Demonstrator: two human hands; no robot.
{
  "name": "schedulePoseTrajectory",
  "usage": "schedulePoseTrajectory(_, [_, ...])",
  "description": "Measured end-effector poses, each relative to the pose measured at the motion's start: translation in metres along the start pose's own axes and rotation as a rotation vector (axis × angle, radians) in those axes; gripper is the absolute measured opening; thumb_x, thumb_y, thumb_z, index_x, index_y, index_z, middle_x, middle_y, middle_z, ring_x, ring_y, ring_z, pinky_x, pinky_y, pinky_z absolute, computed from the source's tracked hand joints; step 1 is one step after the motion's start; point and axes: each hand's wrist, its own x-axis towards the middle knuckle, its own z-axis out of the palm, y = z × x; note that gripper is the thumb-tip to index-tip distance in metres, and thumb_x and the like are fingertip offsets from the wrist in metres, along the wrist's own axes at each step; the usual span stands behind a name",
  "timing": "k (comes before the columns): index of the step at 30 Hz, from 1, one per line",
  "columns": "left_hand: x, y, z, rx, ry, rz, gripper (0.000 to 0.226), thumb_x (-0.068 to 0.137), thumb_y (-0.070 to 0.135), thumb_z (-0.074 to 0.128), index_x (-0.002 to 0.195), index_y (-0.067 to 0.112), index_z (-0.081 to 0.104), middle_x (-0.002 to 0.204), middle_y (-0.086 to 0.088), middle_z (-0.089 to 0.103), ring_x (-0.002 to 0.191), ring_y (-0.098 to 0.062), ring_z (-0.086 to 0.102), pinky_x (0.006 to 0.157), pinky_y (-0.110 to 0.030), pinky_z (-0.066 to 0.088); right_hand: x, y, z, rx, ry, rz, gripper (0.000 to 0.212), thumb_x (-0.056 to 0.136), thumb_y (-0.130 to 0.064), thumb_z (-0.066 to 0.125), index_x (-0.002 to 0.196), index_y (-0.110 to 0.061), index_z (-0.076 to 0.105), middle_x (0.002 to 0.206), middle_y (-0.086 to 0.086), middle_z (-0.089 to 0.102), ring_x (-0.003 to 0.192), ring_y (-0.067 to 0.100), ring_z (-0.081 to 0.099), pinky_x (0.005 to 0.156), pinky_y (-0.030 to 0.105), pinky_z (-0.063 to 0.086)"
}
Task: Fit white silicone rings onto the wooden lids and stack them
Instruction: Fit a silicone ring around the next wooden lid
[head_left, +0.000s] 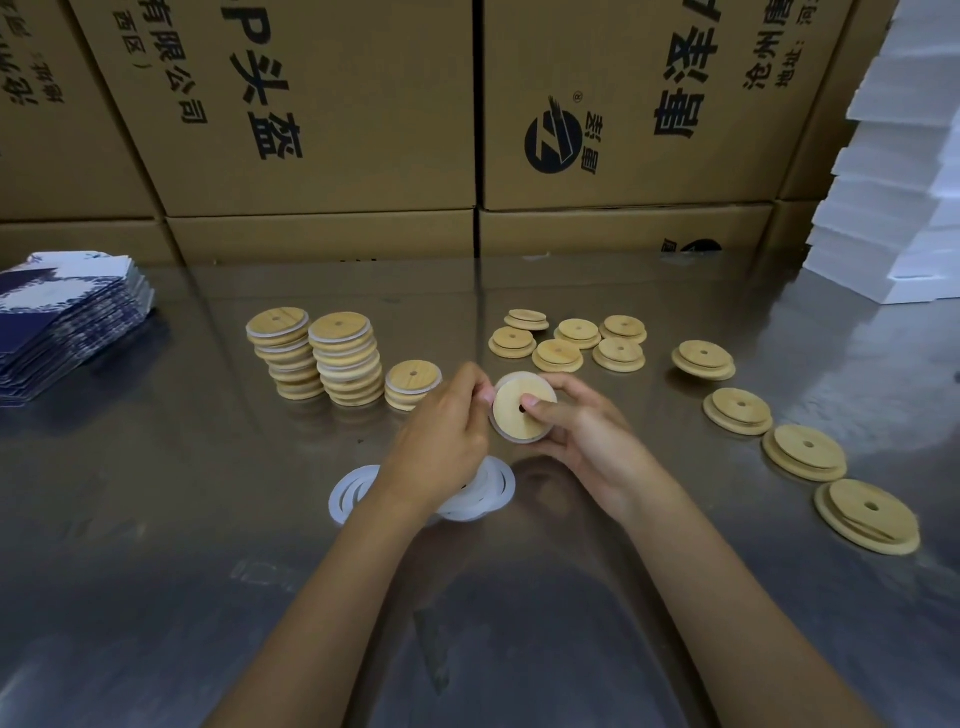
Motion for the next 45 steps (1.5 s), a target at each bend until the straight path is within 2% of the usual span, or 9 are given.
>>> schedulePoseTrajectory(7, [0.004, -0.002, 0.005, -0.242, -0.036, -0.249, 0.022, 0.101, 0.032, 0.046, 0.082, 0.023, 0.053, 0.065, 0.009, 0.054, 0.057, -0.002, 0.046, 0.061, -0.029, 0.037, 0.000, 0.000, 0.001, 0.041, 0.011, 0.001, 0.028, 0.092, -0.006, 0.067, 0.120, -0.006, 0.064, 0.115, 0.022, 0.071, 0.102, 0.033, 0.070, 0.091, 0.044, 0.057])
schedulePoseTrajectory(13, [0.003, 0.003, 0.006, -0.394, -0.074, -0.296, 0.021, 0.098, 0.027, 0.052, 0.081, 0.022, 0.063, 0.075, 0.000, 0.065, 0.066, -0.009, 0.053, 0.061, -0.019, 0.043, 0.001, -0.006, 0.000, 0.377, -0.004, 0.025, 0.028, 0.091, 0.002, 0.063, 0.118, 0.000, 0.055, 0.102, 0.018, 0.074, 0.093, 0.031, 0.074, 0.078, 0.035, 0.062])
schedulePoseTrajectory(16, [0.004, 0.004, 0.011, -0.413, -0.086, -0.345, 0.010, 0.093, 0.028, 0.062, 0.085, 0.023, 0.066, 0.083, -0.007, 0.069, 0.071, -0.011, 0.057, 0.070, -0.026, 0.046, 0.002, -0.005, 0.000, 0.426, 0.017, 0.054, 0.030, 0.091, 0.005, 0.062, 0.119, -0.001, 0.053, 0.109, 0.021, 0.070, 0.094, 0.028, 0.073, 0.077, 0.033, 0.062])
schedulePoseTrajectory(21, [0.006, 0.004, 0.009, -0.472, 0.084, -0.367, 0.007, 0.090, 0.022, 0.066, 0.084, 0.019, 0.066, 0.073, 0.003, 0.062, 0.058, 0.000, 0.052, 0.056, -0.010, 0.042, 0.001, -0.004, 0.000, 0.202, -0.003, 0.083, 0.020, 0.089, -0.005, 0.068, 0.107, -0.009, 0.059, 0.102, 0.013, 0.075, 0.094, 0.024, 0.074, 0.085, 0.033, 0.058])
schedulePoseTrajectory(23, [0.007, 0.005, 0.008, -0.513, 0.142, -0.367, 0.008, 0.091, 0.018, 0.065, 0.083, 0.019, 0.065, 0.074, 0.005, 0.063, 0.061, 0.002, 0.055, 0.058, -0.008, 0.041, 0.000, -0.004, 0.001, 0.052, 0.016, 0.078, 0.018, 0.087, -0.011, 0.071, 0.103, -0.011, 0.062, 0.097, 0.009, 0.075, 0.087, 0.018, 0.072, 0.079, 0.030, 0.056])
schedulePoseTrajectory(30, [0.005, 0.010, 0.004, -0.571, 0.093, -0.429, 0.014, 0.090, 0.026, 0.068, 0.086, 0.013, 0.071, 0.074, 0.007, 0.069, 0.060, 0.006, 0.057, 0.063, -0.017, 0.043, -0.001, -0.005, 0.002, 0.196, 0.030, 0.023, 0.033, 0.091, -0.005, 0.070, 0.121, -0.001, 0.059, 0.105, 0.015, 0.075, 0.093, 0.022, 0.072, 0.082, 0.028, 0.059])
schedulePoseTrajectory(36, [0.004, 0.010, 0.008, -0.530, 0.023, -0.463, 0.015, 0.084, 0.030, 0.075, 0.083, 0.015, 0.073, 0.077, 0.000, 0.072, 0.060, 0.002, 0.058, 0.063, -0.016, 0.046, 0.001, -0.002, 0.002, 0.334, 0.041, 0.068, 0.022, 0.090, -0.003, 0.069, 0.105, -0.005, 0.054, 0.109, 0.021, 0.074, 0.097, 0.024, 0.074, 0.084, 0.030, 0.062])
schedulePoseTrajectory(42, [0.007, 0.003, 0.013, -0.435, 0.233, -0.393, 0.005, 0.088, 0.022, 0.068, 0.088, 0.022, 0.063, 0.077, 0.012, 0.061, 0.068, 0.003, 0.056, 0.060, -0.008, 0.041, 0.001, 0.000, 0.007, 0.013, 0.055, 0.100, 0.031, 0.094, -0.022, 0.069, 0.110, 0.005, 0.066, 0.104, 0.021, 0.074, 0.081, 0.021, 0.069, 0.079, 0.031, 0.060])
schedulePoseTrajectory(45, [0.005, 0.002, 0.017, -0.337, 0.208, -0.380, 0.033, 0.082, 0.033, 0.073, 0.107, 0.028, 0.052, 0.092, 0.008, 0.057, 0.082, -0.004, 0.055, 0.067, -0.017, 0.039, -0.001, 0.000, 0.010, -0.048, 0.038, 0.094, 0.025, 0.097, -0.023, 0.064, 0.105, -0.001, 0.072, 0.091, 0.013, 0.072, 0.076, 0.016, 0.064, 0.072, 0.028, 0.056])
